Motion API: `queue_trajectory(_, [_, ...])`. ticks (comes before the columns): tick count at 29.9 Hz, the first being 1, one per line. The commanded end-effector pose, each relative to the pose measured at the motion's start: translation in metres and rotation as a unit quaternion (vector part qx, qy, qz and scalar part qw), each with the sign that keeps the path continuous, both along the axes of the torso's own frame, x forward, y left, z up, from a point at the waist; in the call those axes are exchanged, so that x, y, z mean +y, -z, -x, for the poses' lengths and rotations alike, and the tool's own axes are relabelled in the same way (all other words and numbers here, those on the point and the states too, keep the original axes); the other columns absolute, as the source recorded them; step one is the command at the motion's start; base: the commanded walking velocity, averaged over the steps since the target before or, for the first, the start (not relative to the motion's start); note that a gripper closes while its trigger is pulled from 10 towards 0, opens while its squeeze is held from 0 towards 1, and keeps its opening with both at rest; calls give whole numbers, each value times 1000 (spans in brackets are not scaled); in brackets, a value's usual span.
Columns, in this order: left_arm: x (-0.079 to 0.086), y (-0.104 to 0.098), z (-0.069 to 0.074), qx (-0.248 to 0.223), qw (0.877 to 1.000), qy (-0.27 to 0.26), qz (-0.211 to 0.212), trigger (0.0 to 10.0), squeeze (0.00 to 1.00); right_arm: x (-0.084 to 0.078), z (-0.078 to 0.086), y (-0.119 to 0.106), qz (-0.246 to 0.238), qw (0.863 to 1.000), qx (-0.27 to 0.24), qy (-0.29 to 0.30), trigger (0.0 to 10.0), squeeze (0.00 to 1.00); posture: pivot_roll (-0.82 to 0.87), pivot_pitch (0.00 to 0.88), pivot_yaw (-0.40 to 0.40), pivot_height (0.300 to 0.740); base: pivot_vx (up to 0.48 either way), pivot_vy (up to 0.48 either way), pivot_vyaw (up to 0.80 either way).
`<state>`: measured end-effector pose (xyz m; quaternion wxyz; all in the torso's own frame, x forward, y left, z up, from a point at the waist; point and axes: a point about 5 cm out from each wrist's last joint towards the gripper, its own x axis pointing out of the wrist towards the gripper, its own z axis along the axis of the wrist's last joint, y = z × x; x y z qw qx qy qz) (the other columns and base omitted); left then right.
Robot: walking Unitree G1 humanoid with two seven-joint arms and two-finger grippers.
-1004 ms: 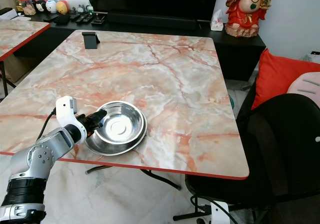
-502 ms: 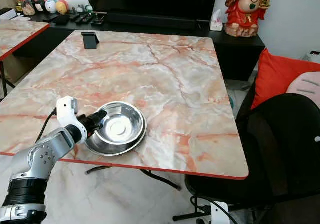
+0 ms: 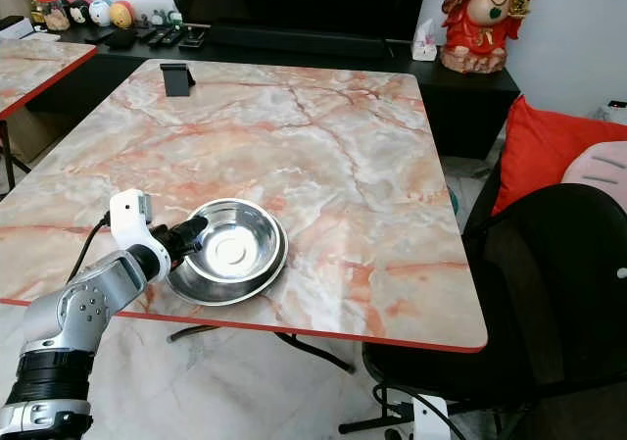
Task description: Setting the table
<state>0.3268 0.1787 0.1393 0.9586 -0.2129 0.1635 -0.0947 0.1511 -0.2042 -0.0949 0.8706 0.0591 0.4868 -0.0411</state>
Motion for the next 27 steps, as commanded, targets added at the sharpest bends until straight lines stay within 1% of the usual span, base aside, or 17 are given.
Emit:
queue_trajectory(1, [-1, 2, -1, 6, 1000, -3, -12, 10000, 0, -2, 0, 0, 1, 1000, 0, 3, 10000, 0, 102, 0, -30, 740, 0, 0, 0])
queue_trajectory(2, [-1, 1, -1, 6, 1000, -3, -12, 10000, 0, -2, 0, 0, 1, 1000, 0, 3, 10000, 0, 102, 0, -30, 740, 0, 0, 0])
queue_trajectory(3, [-1, 1, -1, 6, 1000, -4, -12, 10000, 165, -2, 0, -1, 1, 1000, 0, 3, 10000, 0, 102, 0, -30, 740, 0, 0, 0])
queue_trajectory(4, [-1, 1, -1, 6, 1000, -5, -13, 10000, 255, -2, 0, -1, 1, 1000, 0, 2, 10000, 0, 102, 0, -30, 740, 0, 0, 0])
queue_trajectory(5, [-1, 1, -1, 6, 1000, -6, -13, 10000, 255, -2, 0, -1, 1, 1000, 0, 2, 10000, 0, 102, 0, -30, 740, 0, 0, 0])
queue_trajectory(6, [0, 1, -1, 6, 1000, -7, -14, 10000, 278, -2, 0, -1, 1, 1000, 0, 2, 10000, 0, 102, 0, -30, 740, 0, 0, 0])
queue_trajectory(7, [0, 1, -1, 5, 1000, -7, -15, 10000, 455, -2, 0, -1, 1, 1000, 0, 2, 10000, 0, 102, 0, -30, 740, 0, 0, 0])
queue_trajectory(27, [1, 1, -2, 5, 1000, -11, -18, 10000, 467, -3, -1, -1, 2, 1000, 0, 1, 10000, 0, 101, 0, -32, 740, 0, 0, 0])
